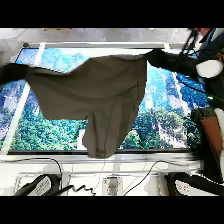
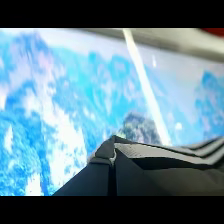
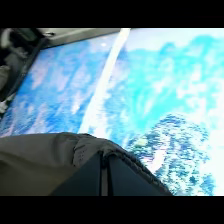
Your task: Fold the clothes and pants, and hang the long-sleeved shirts on hangers.
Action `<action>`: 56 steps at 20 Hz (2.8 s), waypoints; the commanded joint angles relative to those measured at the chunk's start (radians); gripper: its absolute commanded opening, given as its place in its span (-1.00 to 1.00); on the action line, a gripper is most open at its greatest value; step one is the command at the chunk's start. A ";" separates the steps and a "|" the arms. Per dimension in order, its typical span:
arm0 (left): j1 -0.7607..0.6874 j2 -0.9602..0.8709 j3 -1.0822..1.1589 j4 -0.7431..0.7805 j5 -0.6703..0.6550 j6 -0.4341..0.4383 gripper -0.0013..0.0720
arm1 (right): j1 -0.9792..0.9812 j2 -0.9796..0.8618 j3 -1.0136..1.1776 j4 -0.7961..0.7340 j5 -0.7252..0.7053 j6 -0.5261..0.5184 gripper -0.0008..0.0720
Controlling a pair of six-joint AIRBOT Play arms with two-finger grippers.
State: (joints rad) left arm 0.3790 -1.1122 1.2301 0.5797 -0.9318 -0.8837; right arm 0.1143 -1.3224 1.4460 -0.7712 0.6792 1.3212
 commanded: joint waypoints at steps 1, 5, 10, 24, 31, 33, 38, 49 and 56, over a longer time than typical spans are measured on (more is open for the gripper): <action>-0.143 -0.171 -0.006 0.048 0.130 -0.008 -0.93 | -0.017 -0.145 0.001 -0.025 -0.124 0.013 -0.92; -0.198 -0.154 -0.006 0.049 0.036 -0.014 -0.93 | -0.023 -0.148 0.001 -0.159 -0.114 0.013 -0.92; -0.254 -0.139 -0.013 0.078 -0.360 -0.153 -0.93 | -0.032 -0.150 0.001 -0.463 -0.068 0.014 -0.92; -0.750 -0.140 -0.476 0.009 -0.085 -0.333 0.28 | -0.301 -0.219 0.001 -0.620 0.398 0.031 0.38; -0.483 -0.140 -0.411 0.056 -0.067 -0.332 0.99 | -0.301 -0.222 0.001 -0.602 0.390 0.029 0.37; -0.384 -0.140 -0.412 0.177 -0.067 -0.333 0.99 | -0.301 -0.222 0.001 -0.602 0.389 0.029 0.37; -0.354 -0.188 -0.457 0.237 -0.053 -0.262 0.98 | -0.301 -0.222 0.001 -0.581 0.365 0.031 0.36; -0.452 -0.450 -0.416 -0.261 0.024 0.042 -0.93 | -0.300 -0.222 0.001 -0.482 0.357 0.030 0.33; -0.181 -0.361 -0.069 0.200 -0.492 -0.032 -0.93 | -0.335 -0.223 0.001 -0.491 0.479 -0.188 0.14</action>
State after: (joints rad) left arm 0.0917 -1.5105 1.0245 0.5602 -1.1790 -0.8906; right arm -0.2054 -1.5440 1.4467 -1.2739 1.0721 1.2678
